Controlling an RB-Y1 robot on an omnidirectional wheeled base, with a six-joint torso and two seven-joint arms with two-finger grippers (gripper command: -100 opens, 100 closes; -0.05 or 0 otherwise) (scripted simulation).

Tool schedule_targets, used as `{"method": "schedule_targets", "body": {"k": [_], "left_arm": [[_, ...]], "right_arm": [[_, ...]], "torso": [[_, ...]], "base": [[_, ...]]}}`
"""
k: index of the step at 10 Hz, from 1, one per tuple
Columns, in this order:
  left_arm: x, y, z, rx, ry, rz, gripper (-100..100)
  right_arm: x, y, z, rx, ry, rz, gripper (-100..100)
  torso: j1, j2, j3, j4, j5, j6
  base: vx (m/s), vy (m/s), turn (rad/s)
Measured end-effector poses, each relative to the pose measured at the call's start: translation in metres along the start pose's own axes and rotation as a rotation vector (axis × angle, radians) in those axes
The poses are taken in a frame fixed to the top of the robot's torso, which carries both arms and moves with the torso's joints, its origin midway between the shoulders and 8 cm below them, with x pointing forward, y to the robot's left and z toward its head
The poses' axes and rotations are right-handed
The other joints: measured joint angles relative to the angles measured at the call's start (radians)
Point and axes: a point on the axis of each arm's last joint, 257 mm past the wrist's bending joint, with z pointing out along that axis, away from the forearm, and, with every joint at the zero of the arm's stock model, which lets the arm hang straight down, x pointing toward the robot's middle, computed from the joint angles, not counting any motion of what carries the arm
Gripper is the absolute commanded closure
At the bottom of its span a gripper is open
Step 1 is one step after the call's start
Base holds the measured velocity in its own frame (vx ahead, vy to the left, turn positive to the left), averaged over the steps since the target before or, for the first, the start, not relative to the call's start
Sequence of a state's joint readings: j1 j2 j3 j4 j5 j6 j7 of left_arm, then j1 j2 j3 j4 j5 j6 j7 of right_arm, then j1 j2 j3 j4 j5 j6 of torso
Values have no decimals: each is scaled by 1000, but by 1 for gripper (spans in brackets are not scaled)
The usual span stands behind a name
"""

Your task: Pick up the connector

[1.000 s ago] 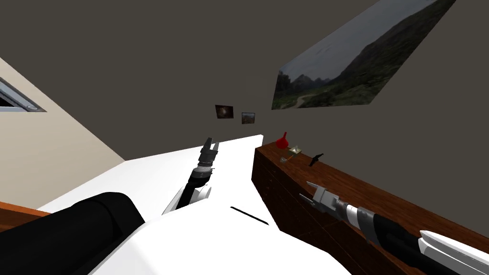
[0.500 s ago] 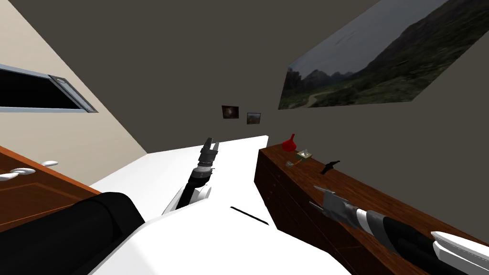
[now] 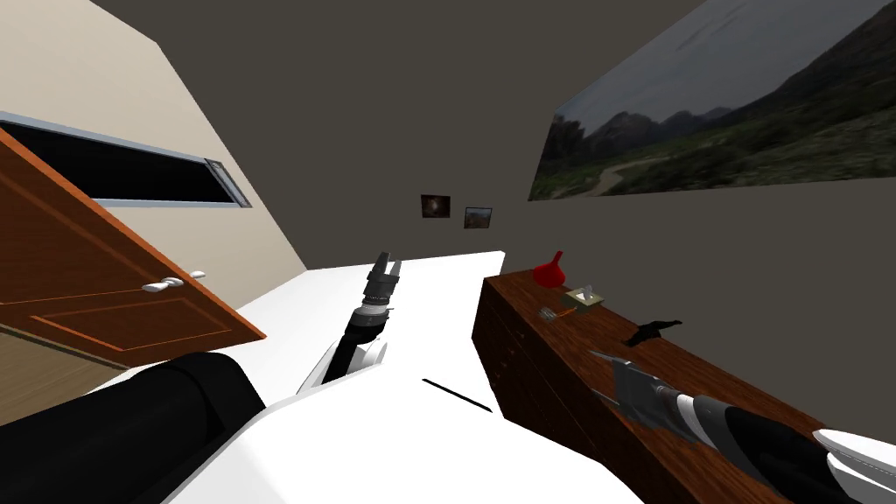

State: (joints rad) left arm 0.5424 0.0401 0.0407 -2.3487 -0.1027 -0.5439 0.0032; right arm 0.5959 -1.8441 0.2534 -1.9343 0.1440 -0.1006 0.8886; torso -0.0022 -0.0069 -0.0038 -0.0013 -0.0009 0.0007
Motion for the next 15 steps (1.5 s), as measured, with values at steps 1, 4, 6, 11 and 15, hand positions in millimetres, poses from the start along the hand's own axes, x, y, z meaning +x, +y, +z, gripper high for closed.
{"method": "schedule_targets", "body": {"k": [1,4,6,11,15], "left_arm": [[0,0,0,0,0,0,0],[0,0,0,0,0,0,0],[0,0,0,0,0,0,0],[0,0,0,0,0,0,0],[0,0,0,0,0,0,0]], "right_arm": [[17,1,-5,-13,49,-54,-100],[26,-7,-7,-8,81,-112,-100],[30,-3,-7,-16,86,-97,-100],[47,-2,-13,-30,137,-146,-100],[56,0,-15,-47,163,-206,-100]], "torso": [[-2,-2,-1,0,0,0],[2,2,1,0,0,2],[3,4,2,1,0,2],[3,3,2,1,0,2],[1,1,1,0,0,1]], "base": [[74,-74,198],[13,-9,-6],[11,-8,159],[16,-20,26],[22,-22,111]]}}
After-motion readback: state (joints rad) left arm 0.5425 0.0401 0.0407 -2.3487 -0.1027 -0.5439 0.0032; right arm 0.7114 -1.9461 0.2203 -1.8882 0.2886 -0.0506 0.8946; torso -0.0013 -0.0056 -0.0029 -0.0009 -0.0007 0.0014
